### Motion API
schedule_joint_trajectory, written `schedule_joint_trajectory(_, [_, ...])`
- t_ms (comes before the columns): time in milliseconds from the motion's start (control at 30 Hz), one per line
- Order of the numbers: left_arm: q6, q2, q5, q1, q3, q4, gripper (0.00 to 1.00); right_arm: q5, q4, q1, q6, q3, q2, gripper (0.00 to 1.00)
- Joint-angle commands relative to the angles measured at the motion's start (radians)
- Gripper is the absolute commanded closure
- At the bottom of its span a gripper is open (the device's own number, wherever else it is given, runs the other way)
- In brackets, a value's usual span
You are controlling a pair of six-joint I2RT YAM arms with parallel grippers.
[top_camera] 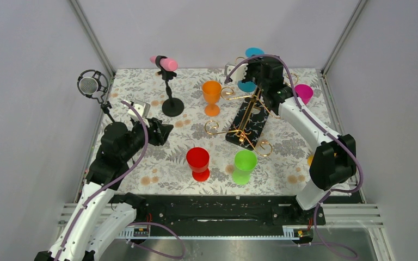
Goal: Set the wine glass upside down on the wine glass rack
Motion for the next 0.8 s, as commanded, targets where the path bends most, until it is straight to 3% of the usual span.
schedule_joint_trajectory(0, [0.008, 0.001, -0.011, 0.0, 0.004, 0.031, 0.49, -0.063, -0.015, 0.017, 0.009, 0.006, -0.057, 1.0])
schedule_joint_trajectory(767, [0.007, 0.0, -0.001, 0.0, 0.004, 0.031, 0.49, -0.09, -0.048, 0.081, 0.033, 0.101, 0.022, 1.0])
